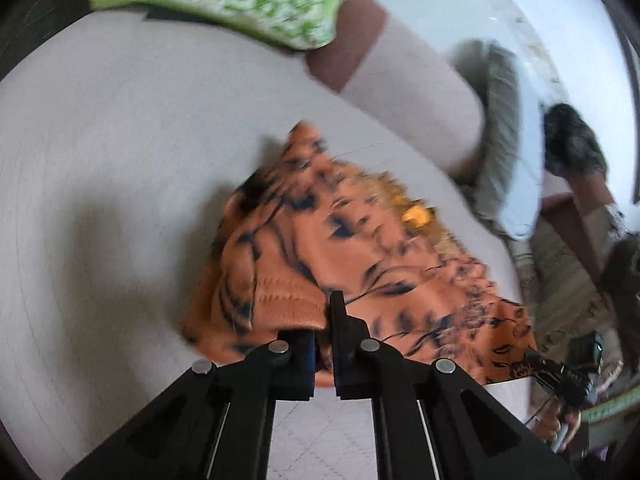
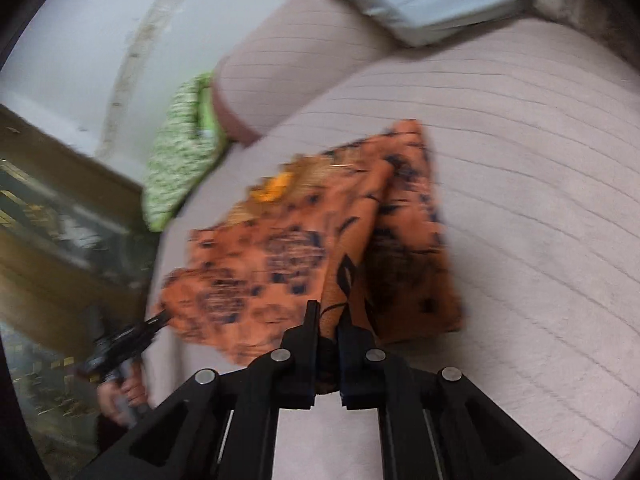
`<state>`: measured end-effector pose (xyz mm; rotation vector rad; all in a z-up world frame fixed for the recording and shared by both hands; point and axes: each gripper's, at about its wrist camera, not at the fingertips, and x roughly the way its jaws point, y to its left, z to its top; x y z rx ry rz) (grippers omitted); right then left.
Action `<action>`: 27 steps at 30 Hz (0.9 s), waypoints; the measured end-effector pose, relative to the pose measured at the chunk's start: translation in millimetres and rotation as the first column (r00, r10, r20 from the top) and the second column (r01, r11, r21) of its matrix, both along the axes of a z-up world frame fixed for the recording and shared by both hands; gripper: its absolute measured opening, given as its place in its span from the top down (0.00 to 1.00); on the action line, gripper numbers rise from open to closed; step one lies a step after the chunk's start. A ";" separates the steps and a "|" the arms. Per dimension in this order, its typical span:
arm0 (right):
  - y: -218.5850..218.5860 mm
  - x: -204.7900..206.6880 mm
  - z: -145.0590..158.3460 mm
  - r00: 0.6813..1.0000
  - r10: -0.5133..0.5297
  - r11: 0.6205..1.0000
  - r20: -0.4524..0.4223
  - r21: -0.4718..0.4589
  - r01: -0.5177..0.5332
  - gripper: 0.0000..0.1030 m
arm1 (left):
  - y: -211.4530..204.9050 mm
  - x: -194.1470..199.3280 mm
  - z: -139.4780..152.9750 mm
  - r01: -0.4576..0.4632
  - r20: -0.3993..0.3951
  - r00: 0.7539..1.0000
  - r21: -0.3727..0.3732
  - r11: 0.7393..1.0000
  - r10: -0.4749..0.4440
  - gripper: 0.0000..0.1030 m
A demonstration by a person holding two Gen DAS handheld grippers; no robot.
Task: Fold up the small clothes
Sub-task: 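Lift the hem with both tools and fold it toward the collar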
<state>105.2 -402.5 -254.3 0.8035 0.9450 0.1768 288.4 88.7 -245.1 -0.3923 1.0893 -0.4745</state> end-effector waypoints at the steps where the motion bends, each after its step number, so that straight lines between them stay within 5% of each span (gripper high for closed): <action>1: -2.3 6.0 4.8 1.000 0.011 0.998 0.024 0.057 -0.012 0.93 | -4.1 7.2 6.7 0.014 0.012 1.000 0.004 1.000 -0.014 0.94; 6: -37.3 46.1 26.6 0.993 -0.059 0.976 0.104 0.214 0.036 0.93 | -6.4 73.3 43.9 0.030 0.039 0.999 -0.055 0.998 -0.028 0.94; 9: -70.2 92.5 28.0 0.982 -0.167 0.969 0.092 0.201 0.146 0.93 | -18.1 129.0 48.2 0.010 0.022 1.000 -0.025 1.000 -0.009 0.93; 11: -94.0 128.1 12.3 0.969 -0.242 0.954 0.039 0.190 0.231 0.89 | -27.9 168.6 29.5 -0.029 -0.036 0.999 0.016 0.999 0.030 0.81; 13: -113.8 155.4 -16.8 0.959 -0.281 0.934 -0.026 0.222 0.280 0.89 | -31.0 192.0 4.8 -0.066 -0.098 0.993 0.018 0.998 0.067 0.59; 15: -128.0 166.0 -50.4 0.942 -0.324 0.896 -0.092 0.289 0.337 0.87 | -26.5 202.9 -17.9 -0.150 -0.138 0.980 -0.020 0.989 0.146 0.55; 18: -135.7 157.4 -84.4 0.918 -0.380 0.861 -0.114 0.319 0.396 0.80 | -12.2 187.7 -26.4 -0.222 -0.112 0.971 -0.102 0.970 0.210 0.39; 20: -137.2 139.7 -93.2 0.923 -0.372 0.857 -0.095 0.346 0.381 0.74 | -3.1 165.6 -22.6 -0.252 -0.097 0.966 -0.147 0.957 0.239 0.39; 22: -137.7 118.8 -91.3 0.924 -0.376 0.858 -0.070 0.351 0.375 0.64 | -5.5 140.0 -12.7 -0.260 -0.050 0.966 -0.133 0.956 0.255 0.36; 24: -136.2 90.5 -80.9 0.919 -0.392 0.865 -0.048 0.322 0.385 0.37 | -11.7 108.8 -4.3 -0.253 0.009 0.967 -0.064 0.965 0.254 0.36; 27: -118.7 60.7 -54.8 0.927 -0.375 0.889 0.018 0.292 0.353 0.37 | -30.5 59.8 2.8 -0.208 0.079 0.975 -0.008 0.978 0.208 0.35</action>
